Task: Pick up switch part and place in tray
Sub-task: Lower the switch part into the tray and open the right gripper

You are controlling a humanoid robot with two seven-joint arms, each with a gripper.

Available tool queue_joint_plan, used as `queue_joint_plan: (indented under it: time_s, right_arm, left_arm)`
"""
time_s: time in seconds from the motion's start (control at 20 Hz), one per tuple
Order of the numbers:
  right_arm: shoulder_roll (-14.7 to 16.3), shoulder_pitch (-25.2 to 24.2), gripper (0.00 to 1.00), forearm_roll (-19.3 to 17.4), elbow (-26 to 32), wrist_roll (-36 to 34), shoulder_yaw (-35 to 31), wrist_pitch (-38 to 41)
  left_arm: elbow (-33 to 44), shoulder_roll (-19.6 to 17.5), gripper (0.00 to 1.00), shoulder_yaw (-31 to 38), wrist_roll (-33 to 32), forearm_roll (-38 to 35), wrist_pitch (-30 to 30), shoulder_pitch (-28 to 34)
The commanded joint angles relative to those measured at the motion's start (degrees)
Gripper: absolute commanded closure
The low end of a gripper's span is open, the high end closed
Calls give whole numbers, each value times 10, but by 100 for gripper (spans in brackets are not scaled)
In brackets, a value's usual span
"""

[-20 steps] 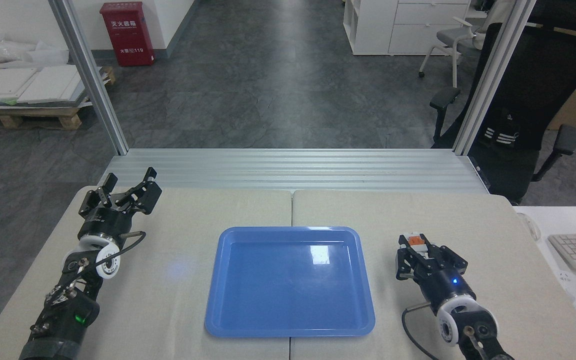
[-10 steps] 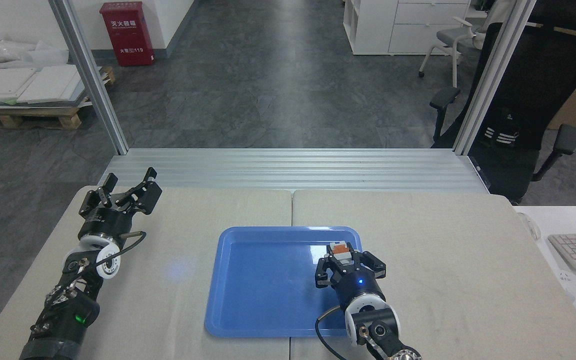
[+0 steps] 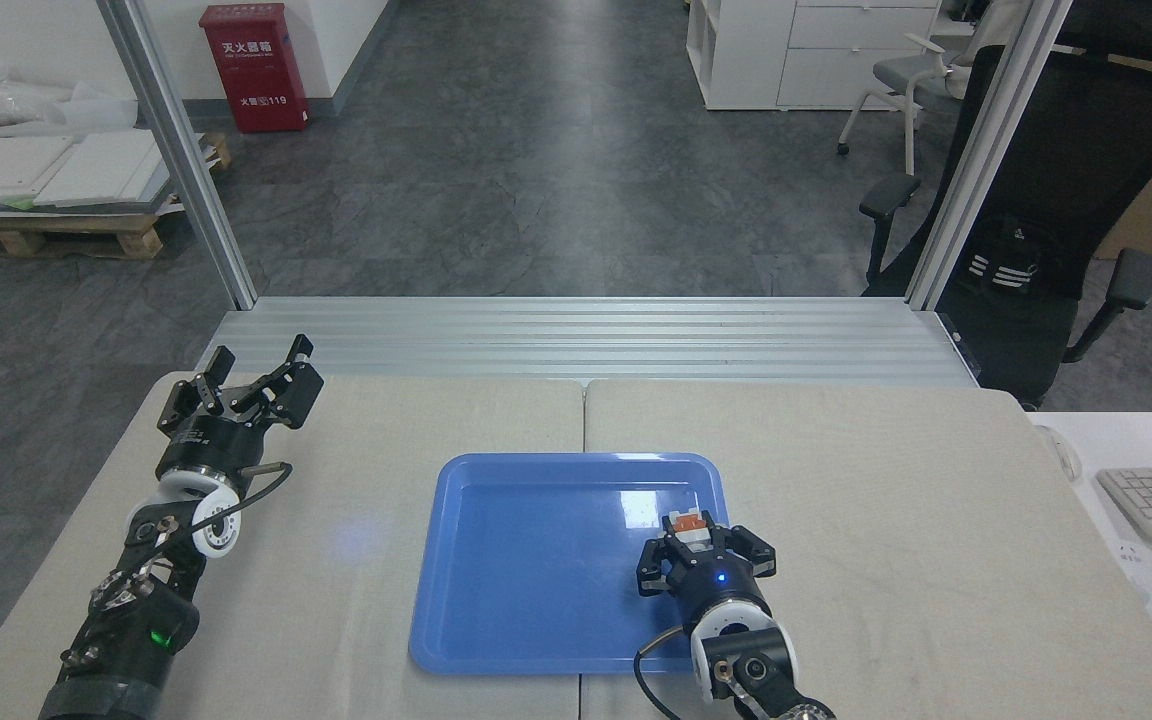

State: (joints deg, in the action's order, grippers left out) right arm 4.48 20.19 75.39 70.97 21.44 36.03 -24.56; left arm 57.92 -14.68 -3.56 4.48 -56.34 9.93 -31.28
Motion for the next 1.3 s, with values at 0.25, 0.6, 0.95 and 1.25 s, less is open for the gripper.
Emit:
queue_joint_plan:
  time_s: [0.25,0.6,0.95,1.25]
  right_arm:
    - [-37,18,68,-3,-26,-3,-2,1]
    - [-70,25,28,-9,-55,-4,-3,1]
    - [-83,67,1,-97,-64,-30,-45,5]
    - [27,136,1,-127,-62,-133,-245,303]
  left_arm:
    - [0,0,0,0,0,0,0,0]
    - [0,0,0,0,0,0,0,0]
    - [0,0,0,0,0,0,0,0]
    - [0,0,0,0,0,0,0,0]
